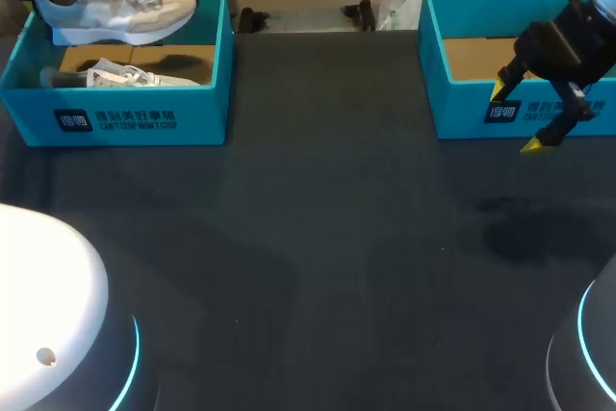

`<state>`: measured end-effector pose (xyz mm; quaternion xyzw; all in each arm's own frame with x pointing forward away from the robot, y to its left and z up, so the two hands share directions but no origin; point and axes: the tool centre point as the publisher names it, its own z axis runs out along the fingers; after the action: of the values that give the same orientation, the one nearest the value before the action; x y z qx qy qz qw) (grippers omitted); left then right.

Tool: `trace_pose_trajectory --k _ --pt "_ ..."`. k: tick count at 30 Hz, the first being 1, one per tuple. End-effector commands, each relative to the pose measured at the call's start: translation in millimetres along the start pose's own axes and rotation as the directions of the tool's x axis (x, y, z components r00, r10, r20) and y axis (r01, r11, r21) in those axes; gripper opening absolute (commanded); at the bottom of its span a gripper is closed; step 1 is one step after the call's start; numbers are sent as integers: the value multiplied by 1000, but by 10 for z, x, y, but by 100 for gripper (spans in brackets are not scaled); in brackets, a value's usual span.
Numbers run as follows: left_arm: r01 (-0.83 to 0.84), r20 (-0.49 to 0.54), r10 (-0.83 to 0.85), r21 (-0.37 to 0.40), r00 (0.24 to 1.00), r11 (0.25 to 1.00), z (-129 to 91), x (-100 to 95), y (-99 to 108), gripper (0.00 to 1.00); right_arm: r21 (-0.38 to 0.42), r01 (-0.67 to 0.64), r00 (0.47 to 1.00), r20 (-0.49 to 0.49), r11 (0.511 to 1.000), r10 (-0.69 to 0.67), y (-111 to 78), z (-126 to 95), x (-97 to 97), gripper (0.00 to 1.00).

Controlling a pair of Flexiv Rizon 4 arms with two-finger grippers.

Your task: Take the shoe out of the shoebox, open the shoe tongue, remove and reinsert the insole, then place the shoe into the shoebox

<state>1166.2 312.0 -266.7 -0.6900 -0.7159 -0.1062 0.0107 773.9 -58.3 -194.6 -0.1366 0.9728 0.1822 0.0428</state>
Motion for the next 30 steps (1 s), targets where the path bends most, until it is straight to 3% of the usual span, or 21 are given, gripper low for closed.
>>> trace_pose_trajectory --k 1,18,30 --pt "4 -6 -4 13 1000 1000 137 -26 69 0 1 0 1000 -3 1000 0 -2 6 -16 100" --pt "-29 -35 30 24 999 999 557 -159 116 0 1 0 1000 -3 1000 0 -2 6 -16 100" --pt "-23 -17 24 75 1000 997 801 -213 169 0 1 0 1000 -3 1000 0 -2 6 -16 100"
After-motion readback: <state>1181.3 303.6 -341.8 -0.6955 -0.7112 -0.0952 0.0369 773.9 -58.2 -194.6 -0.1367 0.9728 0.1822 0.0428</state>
